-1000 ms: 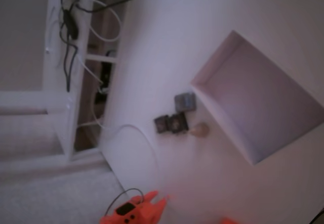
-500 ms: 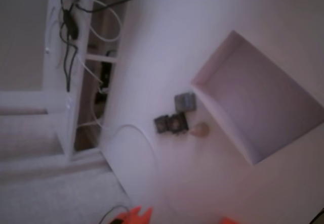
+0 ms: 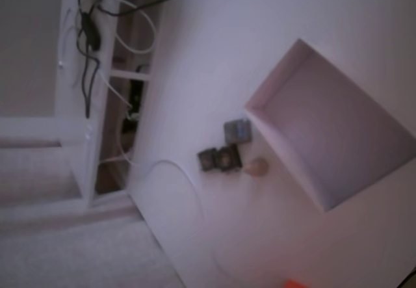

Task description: Grasp the green cube and put it in the bin.

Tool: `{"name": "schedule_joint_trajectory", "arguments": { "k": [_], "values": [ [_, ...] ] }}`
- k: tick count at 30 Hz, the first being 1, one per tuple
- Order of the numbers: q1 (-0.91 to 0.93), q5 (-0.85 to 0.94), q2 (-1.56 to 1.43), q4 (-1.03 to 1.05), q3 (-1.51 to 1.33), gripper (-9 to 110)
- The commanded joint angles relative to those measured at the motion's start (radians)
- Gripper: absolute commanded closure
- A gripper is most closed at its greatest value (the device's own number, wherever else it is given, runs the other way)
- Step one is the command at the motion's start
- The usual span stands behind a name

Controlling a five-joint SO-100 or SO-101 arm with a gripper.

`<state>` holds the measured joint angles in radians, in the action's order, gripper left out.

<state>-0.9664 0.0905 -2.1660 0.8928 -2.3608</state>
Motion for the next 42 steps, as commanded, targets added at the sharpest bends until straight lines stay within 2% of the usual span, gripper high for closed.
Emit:
{"name": "schedule_joint_trajectory", "arguments": {
  "k": [1,9,14,16,19,24,30,35,39,42],
  "values": [
    [-0.021,0.005,-0.014,0.120,0.038,50],
    [-0.015,0.005,0.183,0.620,0.324,51],
    [-0.028,0.006,0.259,0.666,0.382,51],
    [-0.029,0.006,0.313,0.686,0.411,56],
    [-0.028,0.006,0.400,0.741,0.476,57],
    [-0.034,0.006,0.480,0.873,0.591,67],
    [-0.060,0.006,0.497,0.884,0.598,73],
    [-0.123,0.006,0.440,0.874,0.583,72],
    [-0.156,0.008,0.446,0.873,0.583,51],
    [-0.169,0.008,0.460,0.876,0.586,52]
  ]
}}
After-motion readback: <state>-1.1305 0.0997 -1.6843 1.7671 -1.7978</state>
